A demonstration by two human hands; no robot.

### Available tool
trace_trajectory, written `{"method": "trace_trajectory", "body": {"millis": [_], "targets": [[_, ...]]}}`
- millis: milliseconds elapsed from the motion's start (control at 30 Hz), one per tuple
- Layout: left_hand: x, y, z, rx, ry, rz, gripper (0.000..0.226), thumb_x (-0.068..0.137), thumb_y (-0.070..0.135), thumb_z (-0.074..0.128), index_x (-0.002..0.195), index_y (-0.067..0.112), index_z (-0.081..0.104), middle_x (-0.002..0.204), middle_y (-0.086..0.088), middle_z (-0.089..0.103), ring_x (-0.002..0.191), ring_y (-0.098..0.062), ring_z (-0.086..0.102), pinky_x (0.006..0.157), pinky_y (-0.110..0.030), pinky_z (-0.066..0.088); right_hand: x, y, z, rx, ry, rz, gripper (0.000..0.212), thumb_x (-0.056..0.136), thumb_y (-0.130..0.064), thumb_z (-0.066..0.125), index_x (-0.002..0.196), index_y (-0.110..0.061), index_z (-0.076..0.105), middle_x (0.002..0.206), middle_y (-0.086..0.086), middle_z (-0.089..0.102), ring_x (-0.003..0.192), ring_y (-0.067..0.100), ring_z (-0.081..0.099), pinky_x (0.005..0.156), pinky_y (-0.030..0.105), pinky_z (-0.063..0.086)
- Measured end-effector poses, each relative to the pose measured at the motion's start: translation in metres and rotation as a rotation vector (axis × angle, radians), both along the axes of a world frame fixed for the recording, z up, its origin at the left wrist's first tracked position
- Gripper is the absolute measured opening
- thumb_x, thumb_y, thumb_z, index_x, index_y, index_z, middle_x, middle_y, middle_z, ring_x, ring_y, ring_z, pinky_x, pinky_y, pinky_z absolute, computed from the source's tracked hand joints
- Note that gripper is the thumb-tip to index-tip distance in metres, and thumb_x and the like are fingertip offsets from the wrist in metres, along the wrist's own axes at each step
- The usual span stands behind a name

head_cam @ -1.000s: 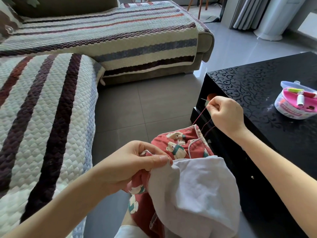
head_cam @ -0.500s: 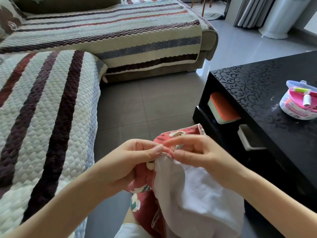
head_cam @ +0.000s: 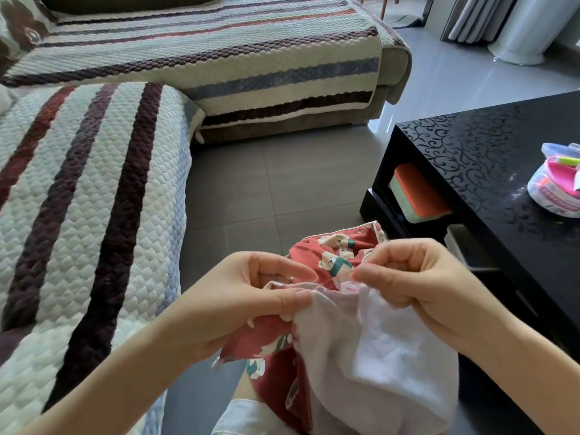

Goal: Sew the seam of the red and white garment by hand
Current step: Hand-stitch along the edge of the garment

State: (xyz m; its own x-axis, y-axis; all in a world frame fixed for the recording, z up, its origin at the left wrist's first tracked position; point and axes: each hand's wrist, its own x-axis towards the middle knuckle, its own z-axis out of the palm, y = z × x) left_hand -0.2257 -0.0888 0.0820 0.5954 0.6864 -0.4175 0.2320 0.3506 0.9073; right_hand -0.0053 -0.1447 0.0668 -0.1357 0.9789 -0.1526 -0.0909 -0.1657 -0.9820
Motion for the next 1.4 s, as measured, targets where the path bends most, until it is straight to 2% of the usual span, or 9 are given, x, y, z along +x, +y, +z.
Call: {"method": "trace_trajectory", "body": {"millis": [100,267,400,533,767,900,1100,1200,1400], "targets": [[0.001,-0.002,0.001,0.048,0.051,0.031,0.026,0.058,0.018,0.083,0.08,0.008,0.072,0.065,-0.011,0.067,0.053,-0.015,0.06,0.053,-0.026,0.047,0.01,-0.001,0.005,0.036,-0.013,-0.103,0.051,0.047,-0.052,0.089,0.066,-0.008,0.072,0.057,0.017,0.047,0.047,0.008,0.028,0.046,0.02,0.019],[0.006,-0.007,0.006,0.118,0.071,-0.029,0.015,0.061,0.018,0.086,0.069,0.013,0.074,0.058,-0.008,0.066,0.047,-0.015,0.057,0.05,-0.025,0.047,0.008,0.0,0.014,0.127,-0.007,-0.143,0.044,0.052,-0.052,0.085,0.056,-0.012,0.066,0.045,-0.005,0.039,0.044,0.008,0.027,0.045,0.016,0.022],[0.008,-0.009,0.008,0.134,0.057,-0.089,0.018,0.079,0.004,0.074,0.066,0.016,0.074,0.054,-0.008,0.059,0.043,-0.011,0.052,0.042,-0.018,0.037,0.0,-0.001,0.025,0.246,-0.066,-0.235,0.04,0.057,-0.042,0.082,0.058,-0.007,0.062,0.047,-0.001,0.046,0.043,0.006,0.035,0.044,0.011,0.032],[0.007,-0.008,0.007,0.121,0.037,-0.16,0.003,0.072,0.017,0.074,0.071,0.015,0.074,0.055,-0.008,0.057,0.057,-0.024,0.042,0.053,-0.029,0.03,-0.004,-0.002,0.034,0.277,-0.054,-0.364,0.025,0.056,-0.027,0.072,0.053,-0.006,0.059,0.045,0.0,0.047,0.041,0.003,0.039,0.043,0.009,0.033],[0.007,-0.009,0.008,0.119,-0.013,-0.174,0.017,0.072,0.012,0.061,0.076,0.02,0.075,0.051,-0.005,0.051,0.047,-0.017,0.034,0.04,-0.016,0.022,-0.002,0.003,0.037,0.311,-0.031,-0.425,0.019,0.06,-0.028,0.072,0.057,-0.01,0.067,0.042,-0.01,0.044,0.04,0.003,0.033,0.044,0.009,0.03],[0.007,-0.01,0.008,0.099,-0.024,-0.183,0.032,0.069,0.008,0.054,0.086,0.022,0.077,0.046,0.005,0.043,0.042,-0.014,0.027,0.046,-0.029,0.013,-0.004,0.013,0.038,0.338,-0.167,-0.372,0.019,0.07,-0.021,0.073,0.062,-0.005,0.066,0.042,-0.011,0.041,0.04,0.001,0.033,0.043,0.007,0.03],[0.009,-0.009,0.009,0.006,-0.072,-0.148,0.031,0.065,0.042,0.071,0.083,0.017,0.076,0.066,-0.017,0.04,0.055,-0.029,0.031,0.042,-0.029,0.011,-0.011,0.031,0.04,0.402,-0.294,-0.407,0.019,0.075,-0.022,0.07,0.069,-0.005,0.067,0.045,0.0,0.036,0.043,0.004,0.029,0.043,0.011,0.026],[0.012,-0.011,0.008,-0.076,-0.089,-0.039,0.029,0.076,0.039,0.074,0.076,0.01,0.075,0.062,-0.016,0.045,0.048,-0.019,0.037,0.039,-0.017,0.021,-0.014,0.033,0.042,0.442,-0.322,-0.388,0.017,0.076,-0.021,0.071,0.069,-0.006,0.067,0.05,0.015,0.037,0.045,0.005,0.03,0.044,0.012,0.027],[0.023,-0.013,0.003,-0.094,-0.175,0.405,0.023,0.081,0.008,0.059,0.064,-0.001,0.072,0.06,-0.015,0.063,0.047,-0.017,0.059,0.042,-0.021,0.047,-0.012,0.034,0.033,0.379,-0.256,-0.476,0.019,0.074,-0.025,0.07,0.066,-0.008,0.066,0.048,-0.003,0.044,0.046,0.008,0.031,0.043,0.015,0.027]]}}
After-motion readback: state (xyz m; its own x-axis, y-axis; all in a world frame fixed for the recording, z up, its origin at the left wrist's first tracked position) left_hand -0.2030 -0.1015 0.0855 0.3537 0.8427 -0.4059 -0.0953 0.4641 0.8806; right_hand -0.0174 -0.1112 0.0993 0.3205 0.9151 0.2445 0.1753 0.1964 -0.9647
